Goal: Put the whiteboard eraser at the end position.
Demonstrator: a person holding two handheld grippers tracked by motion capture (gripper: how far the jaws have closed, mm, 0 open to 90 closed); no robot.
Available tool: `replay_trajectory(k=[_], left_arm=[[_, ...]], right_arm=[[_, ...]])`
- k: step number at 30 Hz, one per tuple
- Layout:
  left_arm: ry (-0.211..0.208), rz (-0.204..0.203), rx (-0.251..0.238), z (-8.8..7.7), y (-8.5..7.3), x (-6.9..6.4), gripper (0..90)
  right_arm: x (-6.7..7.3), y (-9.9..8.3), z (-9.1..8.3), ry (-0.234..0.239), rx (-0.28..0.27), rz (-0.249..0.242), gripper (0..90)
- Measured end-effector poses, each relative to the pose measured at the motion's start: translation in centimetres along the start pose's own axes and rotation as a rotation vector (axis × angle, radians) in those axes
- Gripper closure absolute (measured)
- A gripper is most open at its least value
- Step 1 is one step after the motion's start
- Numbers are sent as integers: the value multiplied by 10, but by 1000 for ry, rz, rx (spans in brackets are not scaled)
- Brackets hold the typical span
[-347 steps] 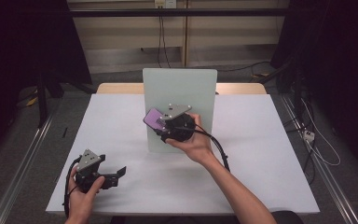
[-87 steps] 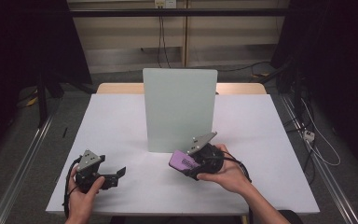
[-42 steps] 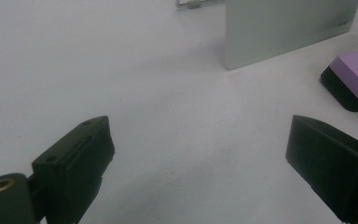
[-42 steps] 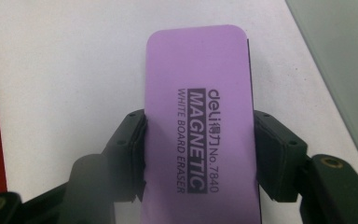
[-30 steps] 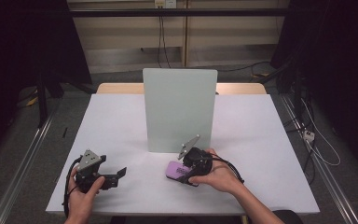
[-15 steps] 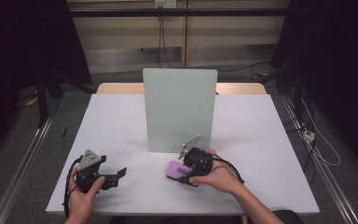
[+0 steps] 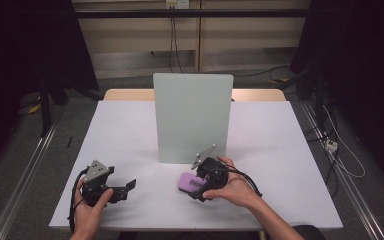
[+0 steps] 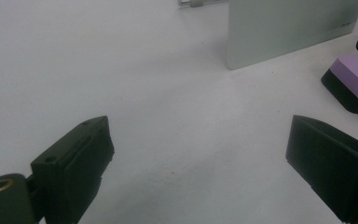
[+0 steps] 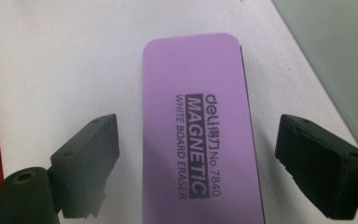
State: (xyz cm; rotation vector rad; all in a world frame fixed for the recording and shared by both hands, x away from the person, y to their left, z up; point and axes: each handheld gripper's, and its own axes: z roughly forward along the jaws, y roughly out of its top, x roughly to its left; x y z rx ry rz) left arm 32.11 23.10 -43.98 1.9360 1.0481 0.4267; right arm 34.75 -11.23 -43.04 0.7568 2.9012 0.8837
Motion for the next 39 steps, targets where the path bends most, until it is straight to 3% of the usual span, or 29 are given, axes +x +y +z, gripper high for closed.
replay_trajectory(k=[4, 8, 15, 22, 30, 39], left_arm=[[-6, 14, 11, 3, 1, -2, 69], [-13, 22, 8, 4, 1, -5, 69], [3, -1, -5, -3, -1, 1, 68], [6, -10, -15, -5, -1, 4, 68], [-8, -7, -27, -3, 2, 5, 63], [-17, -1, -23, -1, 3, 3, 63]], right_arm=[[0, 0, -3, 0, -26, 9, 73], [-1, -2, -11, -19, -65, 40, 89], [-4, -9, -23, -64, -159, 98, 78], [-6, -27, -36, -158, -266, 188, 78], [-6, -54, -51, -296, -340, 259, 75], [-9, -82, -63, -379, -393, 330, 76]])
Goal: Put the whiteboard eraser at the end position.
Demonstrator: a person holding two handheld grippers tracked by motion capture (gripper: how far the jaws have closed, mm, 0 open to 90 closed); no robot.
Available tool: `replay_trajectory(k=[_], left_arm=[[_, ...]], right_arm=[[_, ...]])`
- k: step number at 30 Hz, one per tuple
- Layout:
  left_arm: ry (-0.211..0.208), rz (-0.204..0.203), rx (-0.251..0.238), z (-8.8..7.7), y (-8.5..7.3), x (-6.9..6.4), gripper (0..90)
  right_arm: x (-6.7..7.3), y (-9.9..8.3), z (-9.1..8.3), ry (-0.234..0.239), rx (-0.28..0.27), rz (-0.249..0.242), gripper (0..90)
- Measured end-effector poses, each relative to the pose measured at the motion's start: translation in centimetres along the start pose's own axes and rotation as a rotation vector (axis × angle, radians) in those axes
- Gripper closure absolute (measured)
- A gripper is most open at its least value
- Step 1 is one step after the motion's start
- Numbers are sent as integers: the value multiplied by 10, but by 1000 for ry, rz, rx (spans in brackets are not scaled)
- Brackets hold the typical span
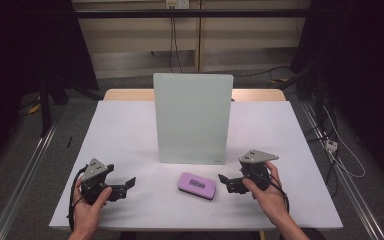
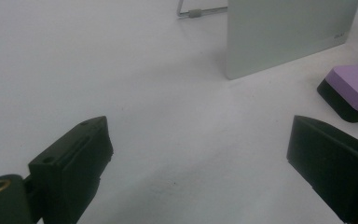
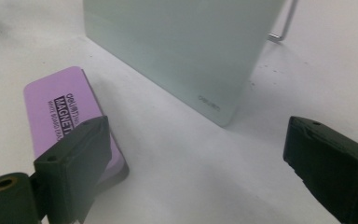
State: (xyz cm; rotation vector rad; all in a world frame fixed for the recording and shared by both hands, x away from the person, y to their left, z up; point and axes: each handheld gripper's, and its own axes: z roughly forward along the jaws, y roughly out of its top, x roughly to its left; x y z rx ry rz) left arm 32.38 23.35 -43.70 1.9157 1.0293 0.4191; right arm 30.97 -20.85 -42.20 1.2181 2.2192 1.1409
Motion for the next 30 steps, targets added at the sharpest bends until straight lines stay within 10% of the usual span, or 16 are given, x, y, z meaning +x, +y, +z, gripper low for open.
replay_trajectory(k=[30], left_arm=[[14, -6, -6, 0, 0, -3, 62]], right_arm=[[-35, -50, -31, -136, -129, 149, 77]])
